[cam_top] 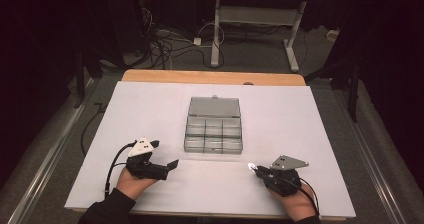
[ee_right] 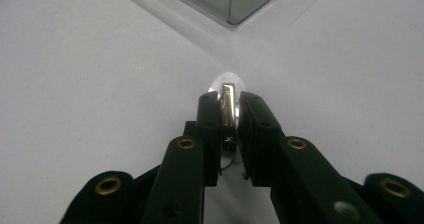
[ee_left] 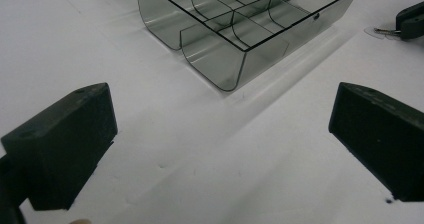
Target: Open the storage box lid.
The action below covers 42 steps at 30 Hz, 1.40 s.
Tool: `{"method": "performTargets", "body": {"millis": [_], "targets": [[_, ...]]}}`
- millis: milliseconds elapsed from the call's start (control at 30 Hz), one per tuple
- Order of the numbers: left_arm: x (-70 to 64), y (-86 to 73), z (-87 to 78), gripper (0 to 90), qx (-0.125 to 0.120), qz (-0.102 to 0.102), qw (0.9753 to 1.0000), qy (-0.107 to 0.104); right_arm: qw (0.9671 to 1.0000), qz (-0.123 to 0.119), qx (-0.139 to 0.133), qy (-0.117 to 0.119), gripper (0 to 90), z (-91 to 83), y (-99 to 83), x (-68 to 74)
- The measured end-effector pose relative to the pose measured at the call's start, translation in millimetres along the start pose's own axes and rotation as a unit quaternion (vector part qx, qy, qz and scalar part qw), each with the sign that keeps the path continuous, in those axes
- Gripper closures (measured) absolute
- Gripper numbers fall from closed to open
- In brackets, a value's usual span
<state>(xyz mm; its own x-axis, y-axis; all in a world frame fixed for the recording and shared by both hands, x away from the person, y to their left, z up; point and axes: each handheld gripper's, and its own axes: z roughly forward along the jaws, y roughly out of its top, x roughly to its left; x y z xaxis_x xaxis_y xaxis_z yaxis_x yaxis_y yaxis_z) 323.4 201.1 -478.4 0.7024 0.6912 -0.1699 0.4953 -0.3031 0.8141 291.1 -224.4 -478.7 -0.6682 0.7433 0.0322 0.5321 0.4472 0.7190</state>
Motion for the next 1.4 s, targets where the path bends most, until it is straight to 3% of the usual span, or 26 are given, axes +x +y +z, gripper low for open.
{"method": "performTargets", "body": {"millis": [833, 1067, 1400], "targets": [[0.1, 1.0, 0.0, 0.0, -0.002, 0.005, 0.9998, -0.017, 0.9995, -0.027, 0.002, -0.019, 83.3, 1.0, 0.2, 4.6], [0.6, 0.7, -2.3, 0.0, -0.004, 0.016, 0.9996, -0.022, 0.9991, -0.031, 0.007, -0.026, 84.1, 1.1, 1.6, 6.4], [5.5, 3.1, -3.7, 0.0, -0.017, 0.008, 0.9995, -0.026, 0.9990, -0.029, 0.002, -0.032, 84.3, 0.9, 0.4, 8.7]]}}
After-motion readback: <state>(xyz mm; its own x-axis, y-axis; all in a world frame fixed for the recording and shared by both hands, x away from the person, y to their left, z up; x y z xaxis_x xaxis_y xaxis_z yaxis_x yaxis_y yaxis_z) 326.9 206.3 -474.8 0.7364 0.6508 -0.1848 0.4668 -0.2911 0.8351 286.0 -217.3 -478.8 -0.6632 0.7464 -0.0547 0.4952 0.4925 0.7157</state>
